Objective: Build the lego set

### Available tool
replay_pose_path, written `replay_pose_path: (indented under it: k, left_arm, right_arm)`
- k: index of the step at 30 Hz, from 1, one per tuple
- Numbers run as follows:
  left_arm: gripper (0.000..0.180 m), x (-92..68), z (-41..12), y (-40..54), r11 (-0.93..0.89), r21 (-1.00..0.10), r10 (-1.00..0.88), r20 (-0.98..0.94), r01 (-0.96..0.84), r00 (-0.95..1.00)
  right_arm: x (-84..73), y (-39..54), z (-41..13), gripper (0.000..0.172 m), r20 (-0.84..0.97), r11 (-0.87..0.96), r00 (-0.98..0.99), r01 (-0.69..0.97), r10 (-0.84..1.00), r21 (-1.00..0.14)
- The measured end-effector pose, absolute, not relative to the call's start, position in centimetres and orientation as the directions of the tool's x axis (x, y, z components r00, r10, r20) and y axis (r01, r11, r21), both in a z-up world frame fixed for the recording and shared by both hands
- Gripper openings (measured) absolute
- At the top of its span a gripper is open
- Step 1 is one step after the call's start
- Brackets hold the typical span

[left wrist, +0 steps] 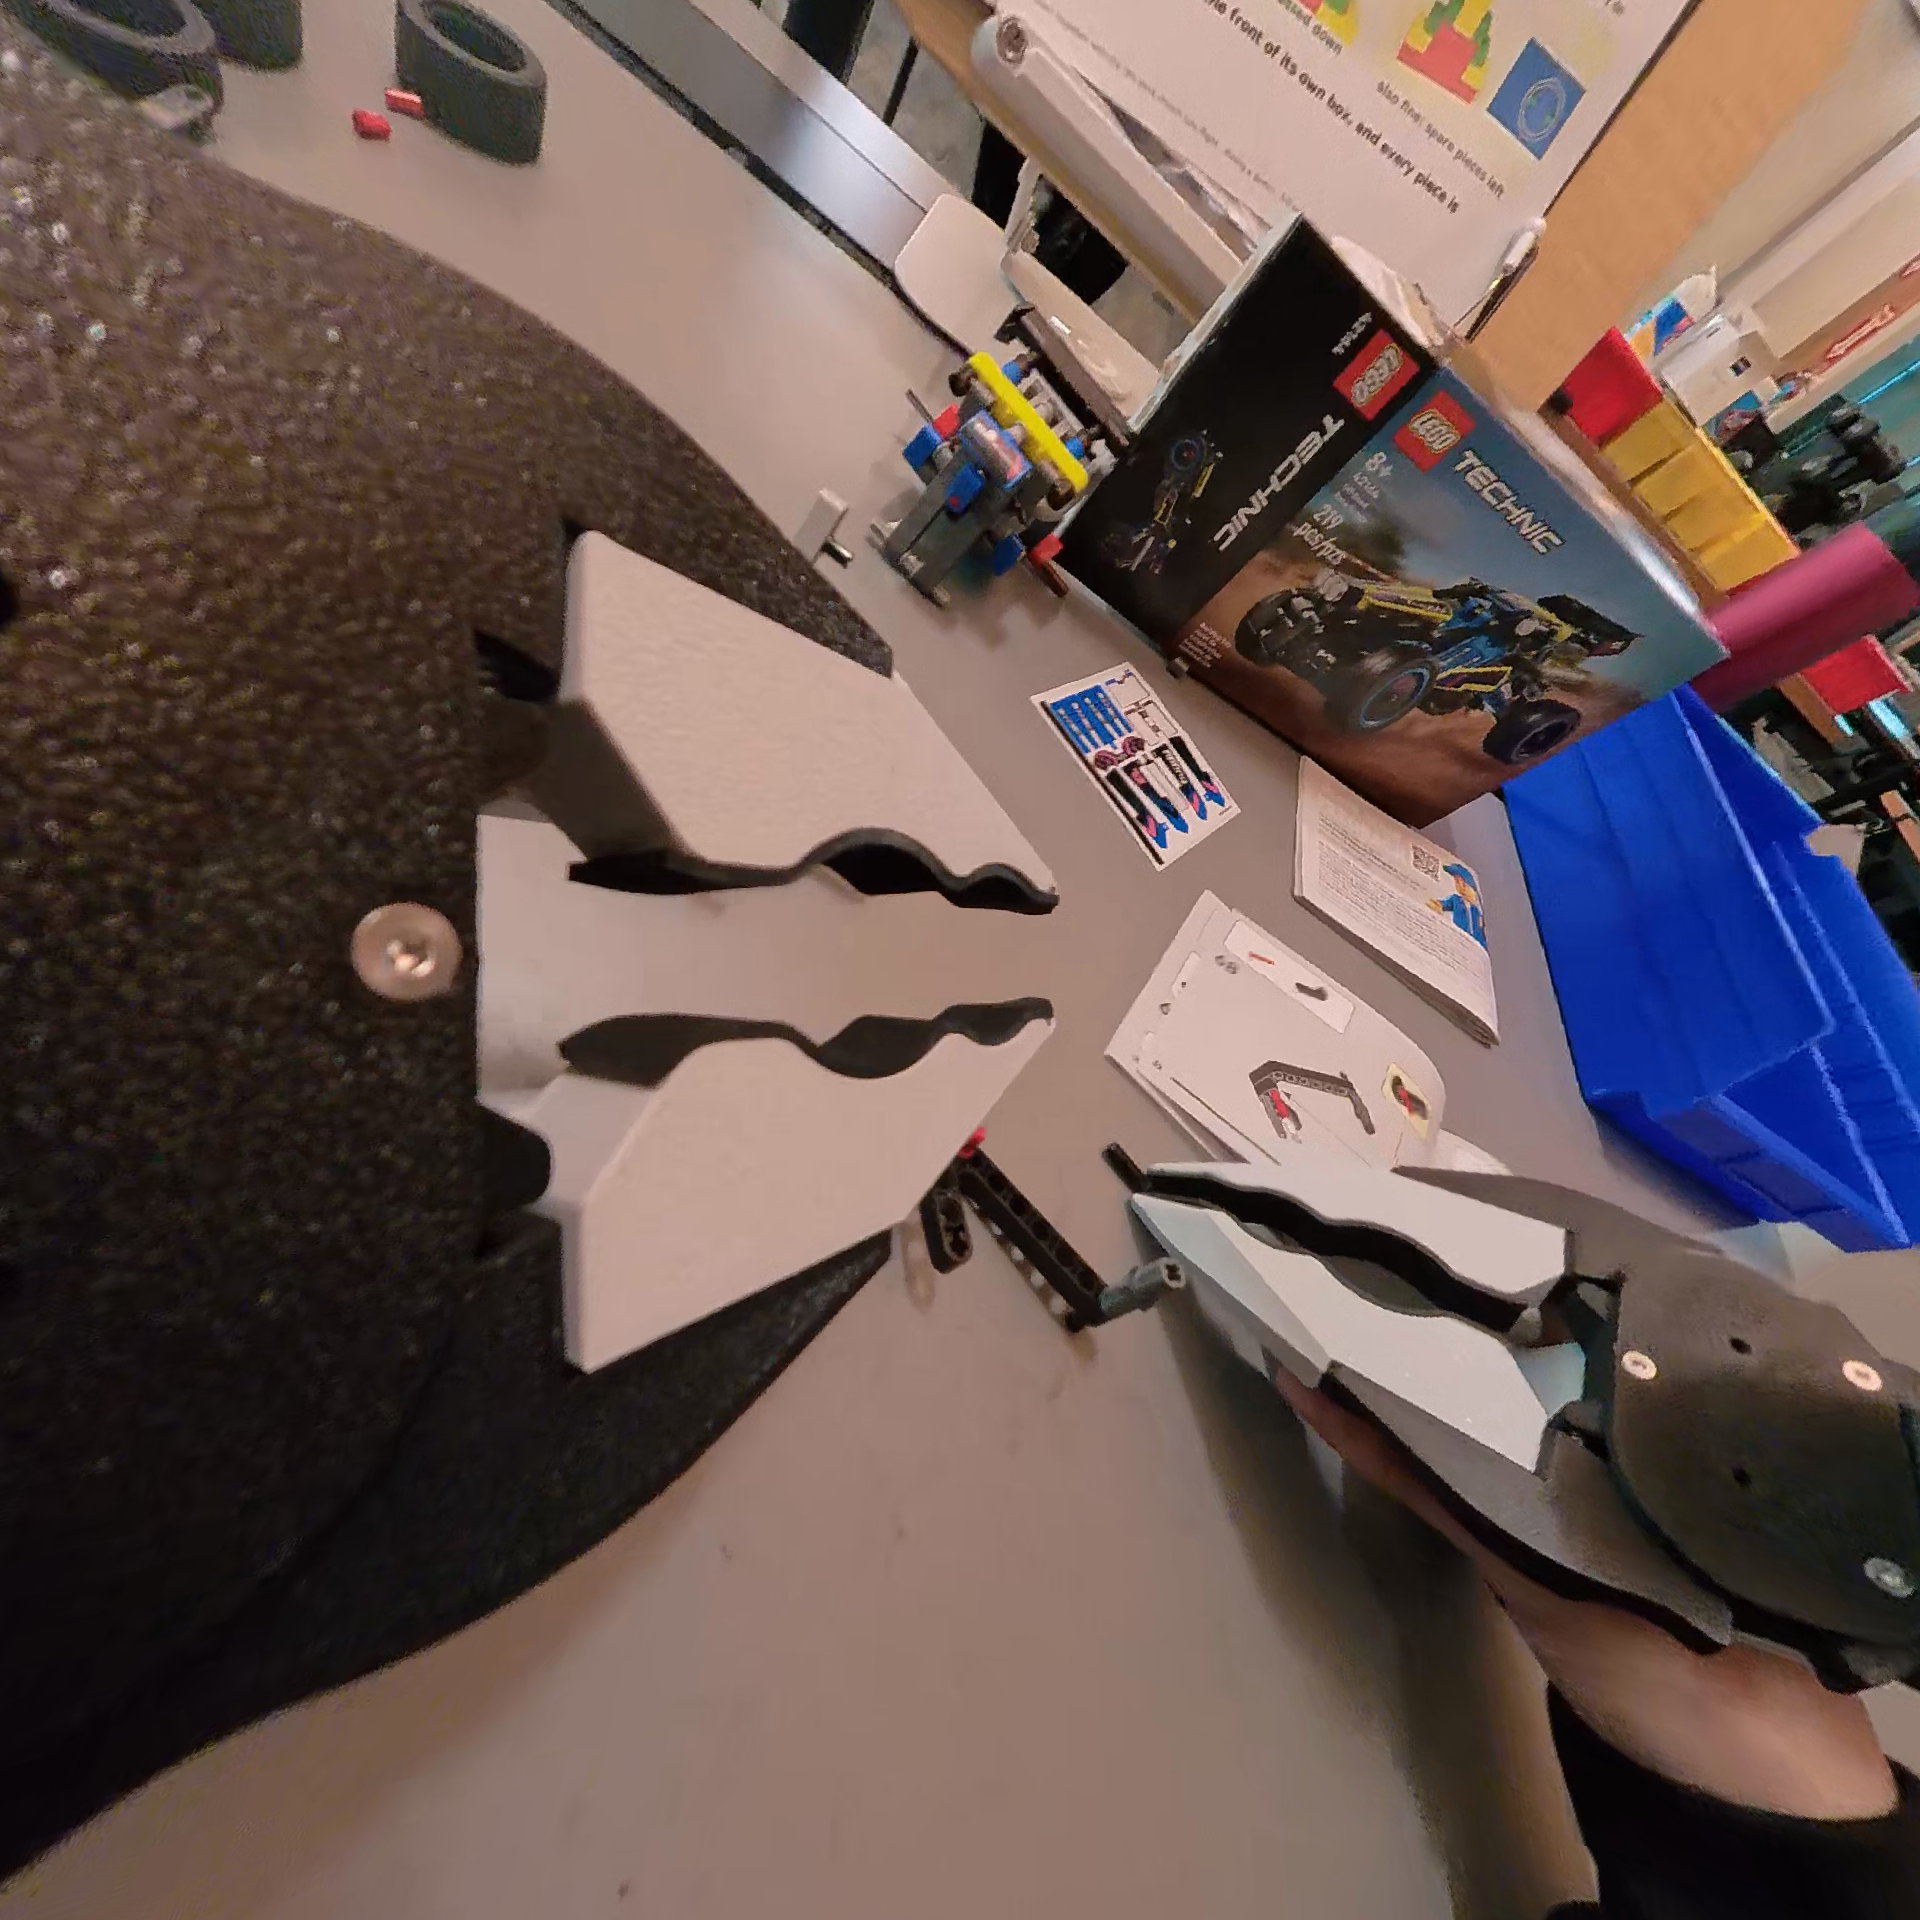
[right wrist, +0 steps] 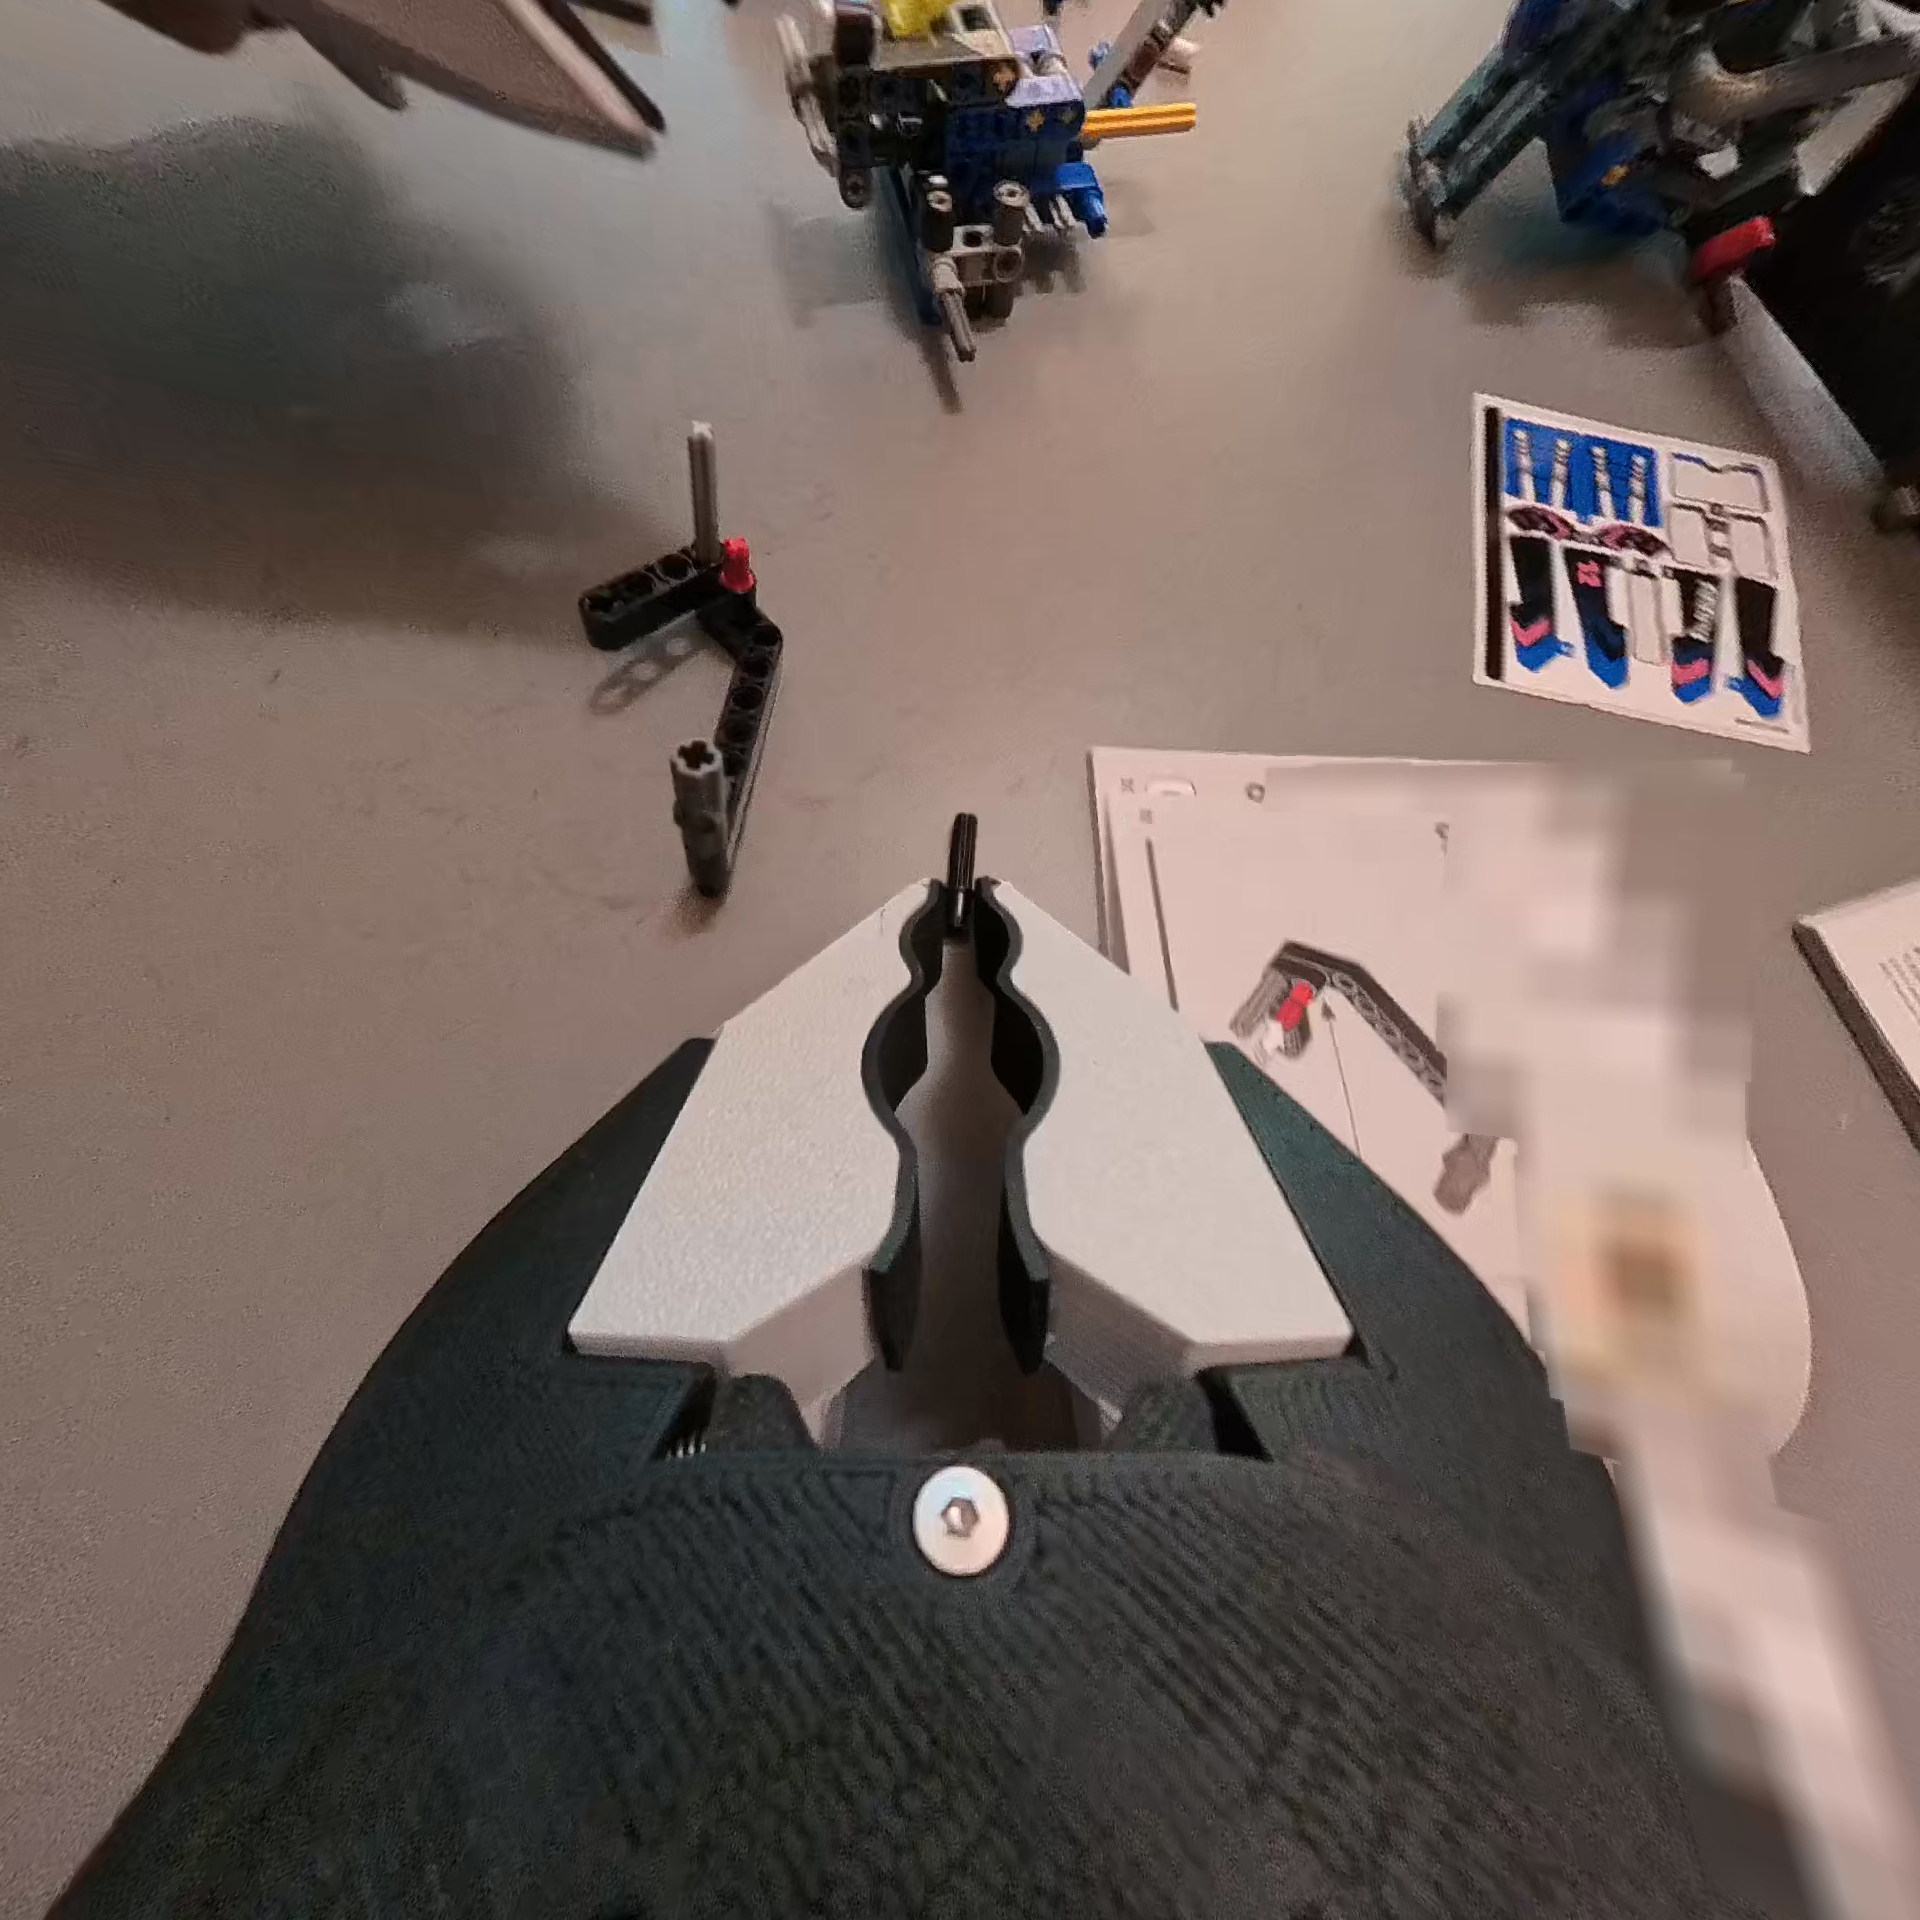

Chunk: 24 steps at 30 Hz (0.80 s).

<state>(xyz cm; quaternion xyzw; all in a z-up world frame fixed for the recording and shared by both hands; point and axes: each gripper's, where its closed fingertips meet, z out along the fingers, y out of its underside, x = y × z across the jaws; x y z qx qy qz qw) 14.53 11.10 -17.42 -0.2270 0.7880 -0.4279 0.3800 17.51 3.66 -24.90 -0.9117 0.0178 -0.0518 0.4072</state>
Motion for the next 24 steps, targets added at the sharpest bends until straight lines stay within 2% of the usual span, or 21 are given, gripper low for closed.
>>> replay_pose_path:
  k: [3, 5, 7, 10, 13, 16, 19, 24]
  left_arm:
    - [0.014, 14.0, -15.7, 9.4, 0.491, -0.871, -0.683, -0.402, 0.025, -0.610]
    - [0.017, 13.3, -14.1, 7.7, 0.484, -0.867, -0.665, -0.450, 0.115, -0.596]
    - [0.020, 12.9, -12.9, 5.8, 0.533, -0.817, -0.627, -0.557, 0.222, -0.545]
    - [0.025, 12.6, -12.0, 2.6, 0.611, -0.707, -0.549, -0.702, 0.356, -0.453]
    - [0.027, 12.7, -11.6, 0.1, 0.661, -0.611, -0.504, -0.791, 0.435, -0.347]
    - [0.027, 13.3, -11.6, -1.3, 0.703, -0.539, -0.485, -0.840, 0.465, -0.241]
    - [0.025, 13.7, -11.5, -2.4, 0.725, -0.493, -0.475, -0.864, 0.480, -0.170]
    - [0.009, 14.2, -11.1, -2.7, 0.743, -0.500, -0.510, -0.853, 0.445, -0.108]
  right_arm:
    - [18.1, 2.6, -23.1, 0.003, 0.056, -0.591, 0.973, -0.090, -0.224, -0.801]
    - [17.8, 2.2, -20.0, 0.003, -0.128, -0.384, 0.940, -0.250, -0.315, -0.889]
    - [17.0, 1.8, -16.5, 0.003, -0.388, -0.099, 0.879, -0.428, -0.277, -0.898]
    - [16.3, 0.4, -13.2, 0.003, -0.674, 0.213, 0.730, -0.645, -0.112, -0.734]
    - [16.3, -1.1, -11.8, 0.002, -0.820, 0.392, 0.570, -0.768, 0.056, -0.507]
    - [15.4, -1.6, -11.2, 0.003, -0.864, 0.433, 0.461, -0.833, 0.203, -0.343]
    - [14.8, -1.6, -11.1, 0.003, -0.876, 0.458, 0.394, -0.856, 0.277, -0.240]
    - [14.3, -2.2, -10.6, 0.002, -0.871, 0.507, 0.308, -0.858, 0.383, -0.081]
